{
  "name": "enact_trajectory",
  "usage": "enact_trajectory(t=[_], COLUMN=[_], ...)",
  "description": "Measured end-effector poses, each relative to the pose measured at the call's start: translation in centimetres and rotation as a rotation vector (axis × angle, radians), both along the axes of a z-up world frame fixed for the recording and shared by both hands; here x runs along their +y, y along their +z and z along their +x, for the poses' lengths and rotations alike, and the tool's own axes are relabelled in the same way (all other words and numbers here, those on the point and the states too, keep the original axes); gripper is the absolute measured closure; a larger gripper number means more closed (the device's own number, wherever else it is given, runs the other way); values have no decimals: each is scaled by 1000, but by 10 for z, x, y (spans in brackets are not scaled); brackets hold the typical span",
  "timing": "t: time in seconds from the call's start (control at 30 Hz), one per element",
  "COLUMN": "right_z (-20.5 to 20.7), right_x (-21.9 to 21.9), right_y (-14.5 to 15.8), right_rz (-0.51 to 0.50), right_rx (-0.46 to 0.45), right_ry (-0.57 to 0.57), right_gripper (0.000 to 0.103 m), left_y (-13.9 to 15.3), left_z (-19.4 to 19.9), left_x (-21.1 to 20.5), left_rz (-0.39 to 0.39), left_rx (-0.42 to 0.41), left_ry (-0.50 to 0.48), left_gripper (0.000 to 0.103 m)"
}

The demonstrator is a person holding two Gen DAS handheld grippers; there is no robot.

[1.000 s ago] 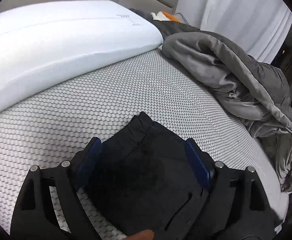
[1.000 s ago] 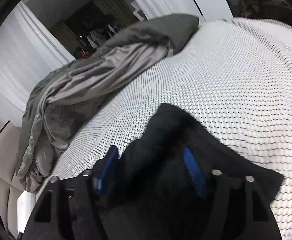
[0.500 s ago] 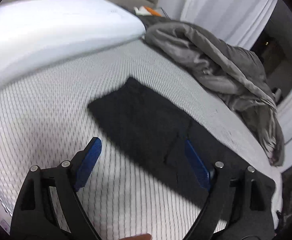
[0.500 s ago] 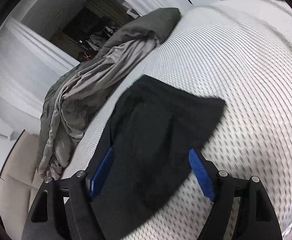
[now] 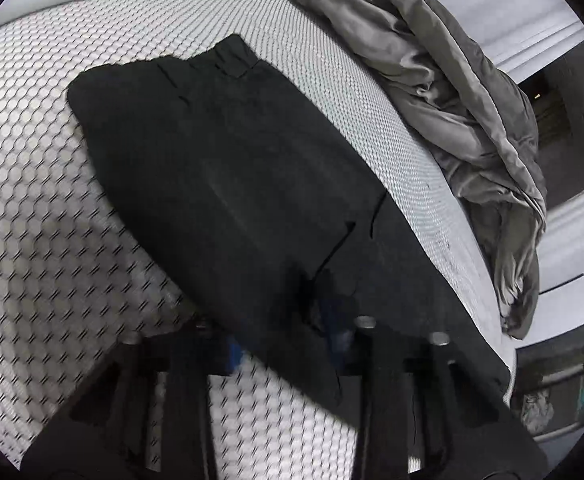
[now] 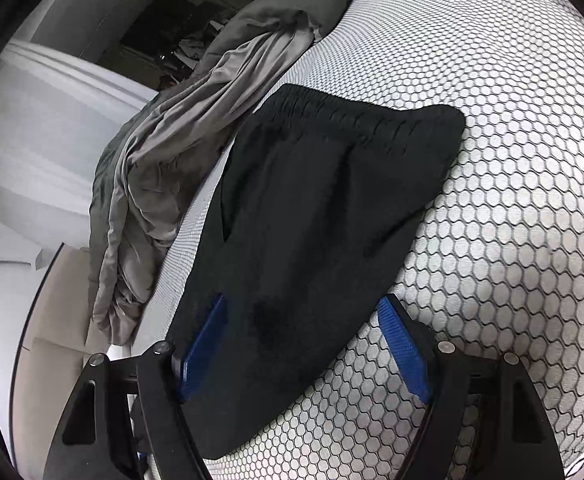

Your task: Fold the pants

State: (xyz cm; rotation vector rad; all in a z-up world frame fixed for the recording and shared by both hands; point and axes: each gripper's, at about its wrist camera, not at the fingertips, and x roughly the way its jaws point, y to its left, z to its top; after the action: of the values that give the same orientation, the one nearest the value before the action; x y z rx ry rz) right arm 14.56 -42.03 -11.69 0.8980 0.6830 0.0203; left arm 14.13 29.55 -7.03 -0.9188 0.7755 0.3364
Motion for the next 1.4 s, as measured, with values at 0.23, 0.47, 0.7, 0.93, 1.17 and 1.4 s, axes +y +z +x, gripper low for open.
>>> enact_trajectory(t=[0.23,0.47,0.7,0.93,1.17,1.4], right_z=[-2,35,16,15,48,28], right_x=[0,-17,-15,-30,-20,-22], right_y=[3,-19,-9,-14,-15,-11], right_rz=[35,92,49,75,-28,10], right_rx=[-7,14,20,-6,-20,-53], right_ry=[3,-111,-53,34,-122,-133], right_gripper=[24,26,32,17,42,93], left_y=[10,1,-3,-1,-1,21], left_z=[-15,-8,-16,-7,-9,-27], left_x=[7,9,14,11,11,2], left_rz=[13,22,-8,28,28,128], left_rx=[-43,-7,-20,4,-7,-44], left_ry=[20,5,6,-3,1,-34], left_gripper=[100,100,100,100,100,100])
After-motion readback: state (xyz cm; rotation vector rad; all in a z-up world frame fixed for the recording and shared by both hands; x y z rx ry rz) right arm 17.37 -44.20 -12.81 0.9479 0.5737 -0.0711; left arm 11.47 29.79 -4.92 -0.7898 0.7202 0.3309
